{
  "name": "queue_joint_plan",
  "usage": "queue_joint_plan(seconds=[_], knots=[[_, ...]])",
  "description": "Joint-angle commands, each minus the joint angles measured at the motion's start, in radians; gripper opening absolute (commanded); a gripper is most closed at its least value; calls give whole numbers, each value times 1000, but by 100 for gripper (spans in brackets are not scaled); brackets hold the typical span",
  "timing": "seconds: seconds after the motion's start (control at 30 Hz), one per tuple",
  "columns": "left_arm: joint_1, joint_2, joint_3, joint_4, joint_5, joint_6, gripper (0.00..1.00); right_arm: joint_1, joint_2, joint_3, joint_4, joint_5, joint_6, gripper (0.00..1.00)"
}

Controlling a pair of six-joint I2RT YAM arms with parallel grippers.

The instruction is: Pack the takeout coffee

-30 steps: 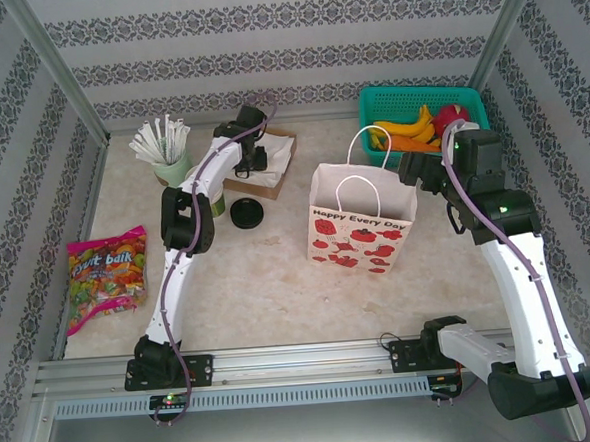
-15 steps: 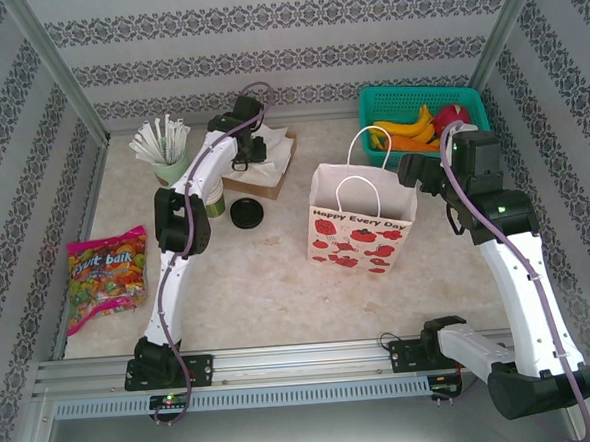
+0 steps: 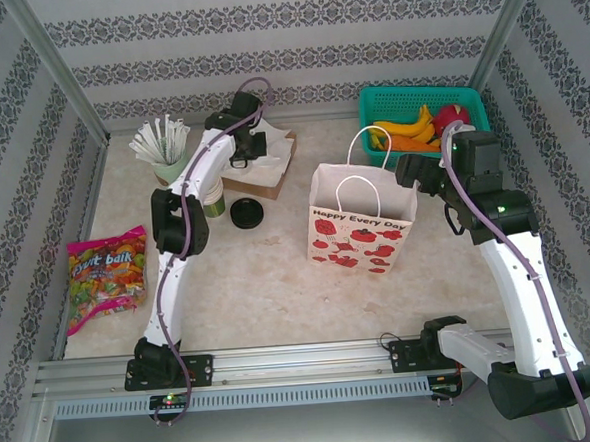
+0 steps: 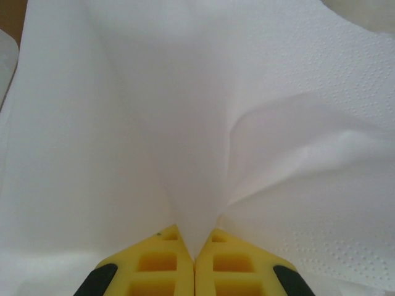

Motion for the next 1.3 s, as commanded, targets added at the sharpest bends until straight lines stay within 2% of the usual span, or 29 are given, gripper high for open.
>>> queue_joint_plan(seconds=[0.0, 0.17, 0.27, 0.37, 0.5, 0.63, 0.8, 1.03, 1.27], knots=[[-5, -143, 0, -14, 45, 8, 0, -10, 5, -11, 40, -71, 30, 98], [-18, -304, -112, 61, 96, 75, 0, -10, 3, 27, 78, -191, 2, 98], [-42, -444, -264, 160, 125, 153, 0, -3, -4, 40, 126, -329, -49, 98], [-59, -583, -418, 262, 145, 171, 0, 4, 4, 75, 147, -373, -55, 98], [-66, -718, -536, 360, 199, 70, 0, 26, 14, 88, 284, -461, 191, 97], [-90, -832, -631, 487, 227, -17, 0, 96, 8, 83, 461, -421, 429, 98], [-132, -899, -667, 582, 252, -73, 0, 225, 91, 108, 608, -451, 603, 98], [-189, -906, -650, 619, 266, -90, 0, 327, 176, 94, 780, -441, 659, 98], [-221, -902, -643, 642, 291, -97, 0, 380, 237, 96, 818, -399, 626, 98]])
